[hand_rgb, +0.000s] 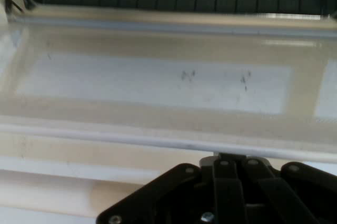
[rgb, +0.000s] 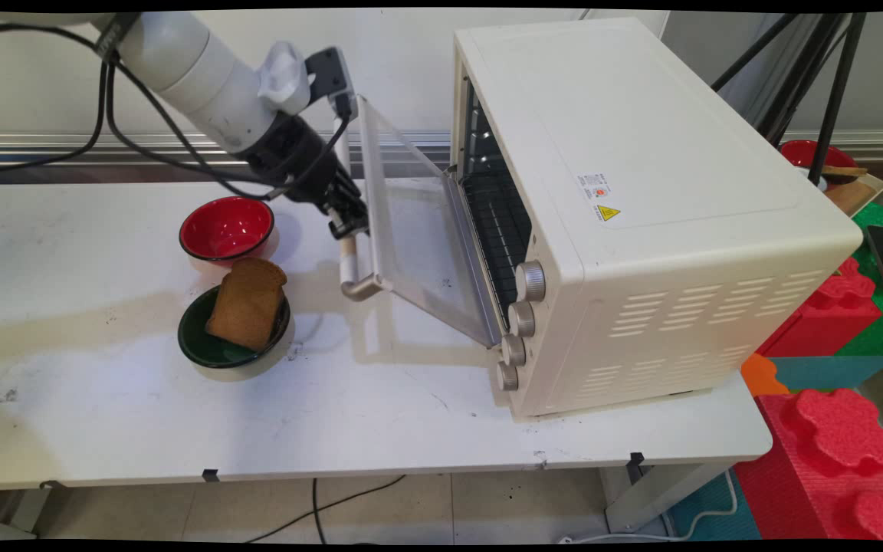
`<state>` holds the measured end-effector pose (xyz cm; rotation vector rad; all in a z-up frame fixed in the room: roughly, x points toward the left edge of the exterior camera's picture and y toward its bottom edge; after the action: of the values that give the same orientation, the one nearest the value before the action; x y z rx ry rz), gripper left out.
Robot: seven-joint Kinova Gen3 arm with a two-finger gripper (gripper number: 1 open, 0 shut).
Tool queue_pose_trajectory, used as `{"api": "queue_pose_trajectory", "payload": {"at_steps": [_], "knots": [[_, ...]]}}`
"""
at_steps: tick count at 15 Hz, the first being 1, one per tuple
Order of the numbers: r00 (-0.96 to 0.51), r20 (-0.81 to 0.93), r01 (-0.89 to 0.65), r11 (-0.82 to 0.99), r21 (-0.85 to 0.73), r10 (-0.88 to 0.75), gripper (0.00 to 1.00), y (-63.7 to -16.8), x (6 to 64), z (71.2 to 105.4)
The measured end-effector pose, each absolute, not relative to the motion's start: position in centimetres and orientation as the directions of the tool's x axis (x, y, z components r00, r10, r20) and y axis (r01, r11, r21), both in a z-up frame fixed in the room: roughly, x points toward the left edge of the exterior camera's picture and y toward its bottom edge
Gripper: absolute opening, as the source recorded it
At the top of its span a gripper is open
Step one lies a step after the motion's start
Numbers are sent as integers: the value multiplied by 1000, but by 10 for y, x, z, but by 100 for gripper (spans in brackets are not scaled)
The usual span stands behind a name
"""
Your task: Open the oven
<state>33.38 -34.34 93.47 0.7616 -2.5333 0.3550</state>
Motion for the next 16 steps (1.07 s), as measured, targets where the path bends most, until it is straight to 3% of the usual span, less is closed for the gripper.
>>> {"api": "queue_pose_trajectory", "payload": {"at_steps": [16], "knots": [[-762,407,-584,806,-99,-503,0,-326,365,872]]}}
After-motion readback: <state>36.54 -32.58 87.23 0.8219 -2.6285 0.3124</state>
